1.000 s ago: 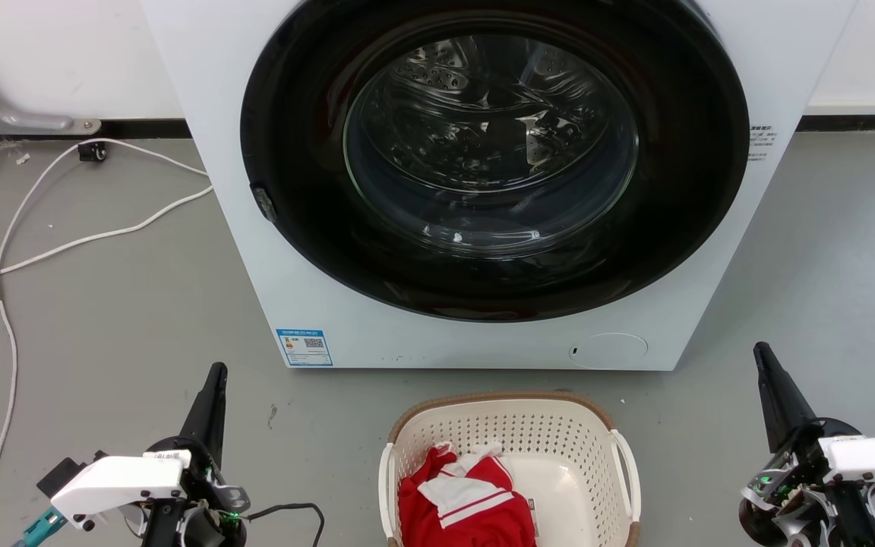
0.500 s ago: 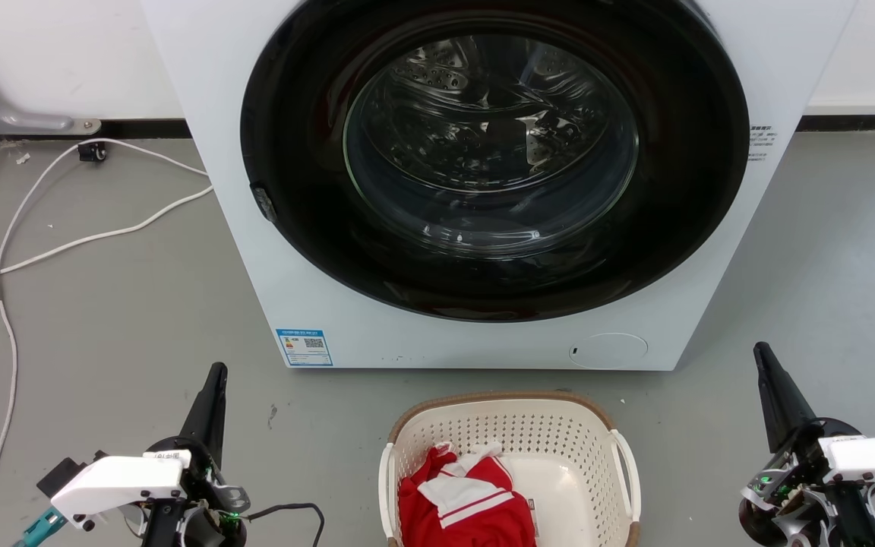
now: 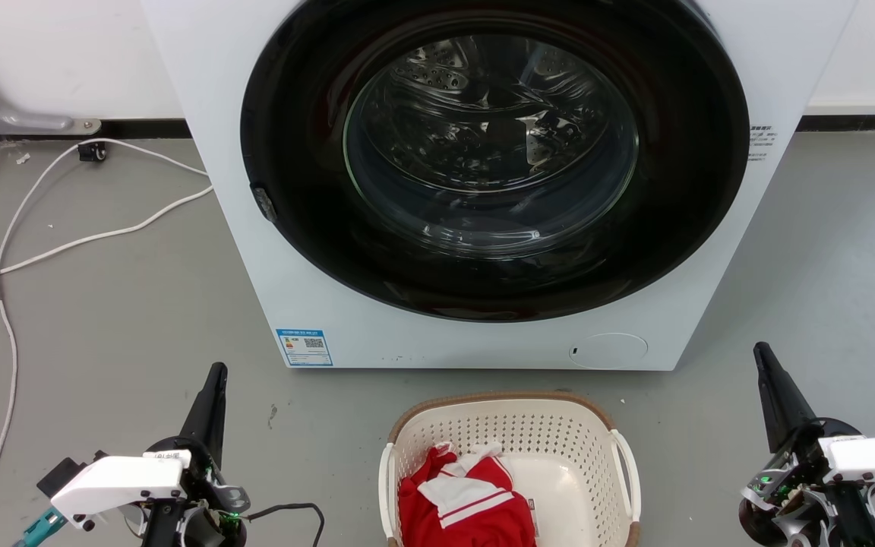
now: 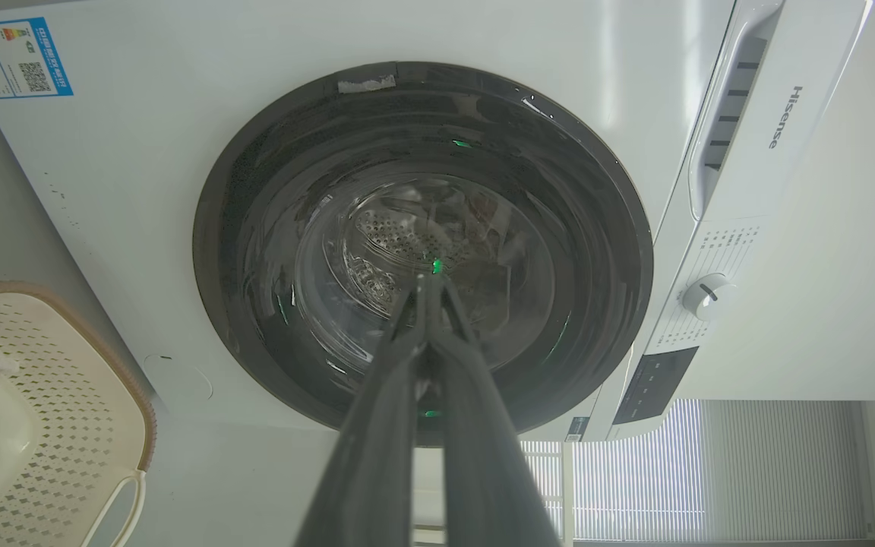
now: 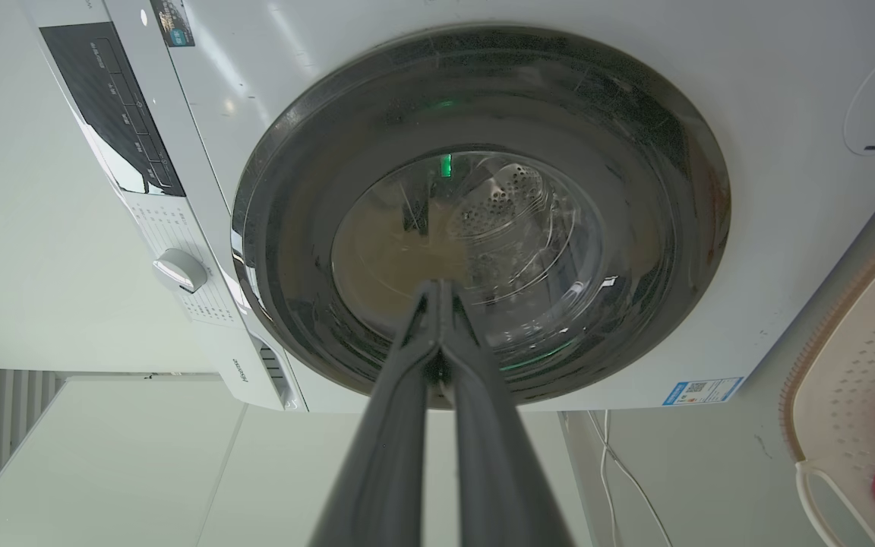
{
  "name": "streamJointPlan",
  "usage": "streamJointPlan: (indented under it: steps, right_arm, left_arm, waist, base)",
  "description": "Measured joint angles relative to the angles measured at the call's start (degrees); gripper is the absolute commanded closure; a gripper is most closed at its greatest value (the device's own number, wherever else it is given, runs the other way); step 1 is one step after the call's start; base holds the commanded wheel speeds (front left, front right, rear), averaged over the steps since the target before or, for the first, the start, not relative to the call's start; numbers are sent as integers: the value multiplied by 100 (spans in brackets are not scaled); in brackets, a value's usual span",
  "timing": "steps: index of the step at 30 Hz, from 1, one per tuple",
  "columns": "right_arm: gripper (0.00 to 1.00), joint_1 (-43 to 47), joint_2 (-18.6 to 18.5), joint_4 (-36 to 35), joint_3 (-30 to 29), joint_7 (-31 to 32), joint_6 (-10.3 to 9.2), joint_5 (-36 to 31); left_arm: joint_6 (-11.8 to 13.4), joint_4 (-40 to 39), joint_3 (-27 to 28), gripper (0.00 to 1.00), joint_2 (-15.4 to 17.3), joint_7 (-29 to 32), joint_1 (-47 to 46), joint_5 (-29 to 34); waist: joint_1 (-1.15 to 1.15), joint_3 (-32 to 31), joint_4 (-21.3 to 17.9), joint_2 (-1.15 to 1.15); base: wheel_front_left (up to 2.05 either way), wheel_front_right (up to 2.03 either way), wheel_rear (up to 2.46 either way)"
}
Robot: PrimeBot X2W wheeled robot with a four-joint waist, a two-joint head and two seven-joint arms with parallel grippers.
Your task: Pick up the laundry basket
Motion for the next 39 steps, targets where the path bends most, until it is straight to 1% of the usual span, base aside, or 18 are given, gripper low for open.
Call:
streamJointPlan:
  steps: [29, 30, 33, 39]
  right_arm:
    - [100, 0, 0, 0, 0, 0, 0, 1]
    - [0, 12, 0, 19, 0, -1, 0, 1]
    - [0, 151, 5, 155, 11, -8, -1, 1]
    - [0, 212, 9, 87, 119, -169, -1, -79]
  left_arm:
    - [0, 0, 0, 100, 0, 1, 0, 0]
    - [-1, 22, -3, 0, -2, -1, 10, -3]
    - [0, 158, -29, 0, -27, -10, 142, -5]
    - [0, 91, -215, 0, -32, -170, 185, -2]
  waist:
    - [0, 0, 0, 0]
    - [0, 0, 0, 0]
    - [0, 0, 0, 0]
    - [0, 1, -1, 0]
  base:
    - [0, 0, 0]
    - [0, 0, 0]
    - [0, 0, 0]
    - [0, 0, 0]
